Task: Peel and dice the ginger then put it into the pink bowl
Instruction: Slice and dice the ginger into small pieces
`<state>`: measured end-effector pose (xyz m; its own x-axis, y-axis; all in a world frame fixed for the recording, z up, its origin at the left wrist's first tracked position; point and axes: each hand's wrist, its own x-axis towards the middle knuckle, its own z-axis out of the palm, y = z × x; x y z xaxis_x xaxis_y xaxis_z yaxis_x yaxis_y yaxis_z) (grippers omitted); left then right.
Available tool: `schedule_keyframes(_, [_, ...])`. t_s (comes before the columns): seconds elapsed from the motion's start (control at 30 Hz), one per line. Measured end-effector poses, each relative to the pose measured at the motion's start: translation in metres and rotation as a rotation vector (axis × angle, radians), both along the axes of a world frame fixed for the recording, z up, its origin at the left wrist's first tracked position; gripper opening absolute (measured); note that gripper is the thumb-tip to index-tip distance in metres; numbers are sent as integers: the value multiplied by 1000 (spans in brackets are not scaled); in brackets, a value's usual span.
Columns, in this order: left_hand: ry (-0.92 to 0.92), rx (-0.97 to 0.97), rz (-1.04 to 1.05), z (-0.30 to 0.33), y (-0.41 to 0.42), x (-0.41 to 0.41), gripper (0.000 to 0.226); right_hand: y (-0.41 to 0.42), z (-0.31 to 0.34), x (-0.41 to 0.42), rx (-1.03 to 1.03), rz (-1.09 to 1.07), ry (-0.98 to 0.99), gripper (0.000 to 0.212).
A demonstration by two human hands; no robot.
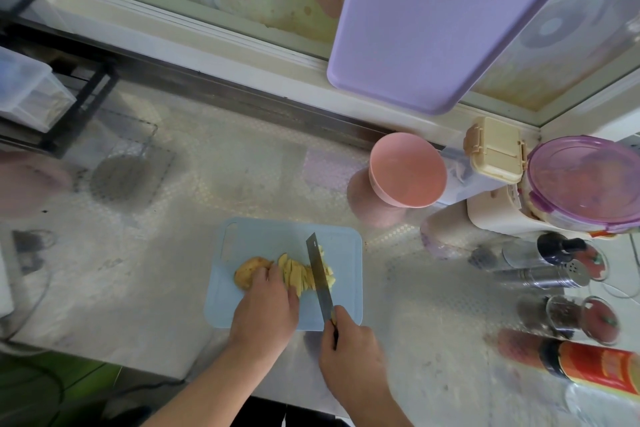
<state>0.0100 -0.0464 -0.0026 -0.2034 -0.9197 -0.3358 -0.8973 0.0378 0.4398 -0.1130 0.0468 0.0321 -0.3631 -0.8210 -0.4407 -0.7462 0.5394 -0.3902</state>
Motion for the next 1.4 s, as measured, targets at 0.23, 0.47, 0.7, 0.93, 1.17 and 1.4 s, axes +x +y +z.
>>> schedule_keyframes(0.23, [-9, 19, 2, 2, -2, -2, 33, 0, -3, -3, -30, -86, -52, 27])
schedule_keyframes(0.47, [17, 69, 40, 5, -3, -11, 32, 0, 0, -2, -1, 29, -16, 17])
schedule_keyframes(0.7, [-69, 7, -34, 4, 2, -18, 54, 3, -2, -12, -22, -159, -127, 31])
schedule_keyframes(0.93, [-232, -95, -50, 6, 0, -30, 63, 2, 3, -21, -35, -210, -158, 33])
schedule_keyframes(1.17, [-254, -76, -59, 4, -6, -39, 56, 6, 1, -22, -30, -233, -180, 28])
schedule_keyframes(1.4, [-191, -61, -92, 3, -6, -26, 44, 5, 3, -24, -46, -224, -203, 30])
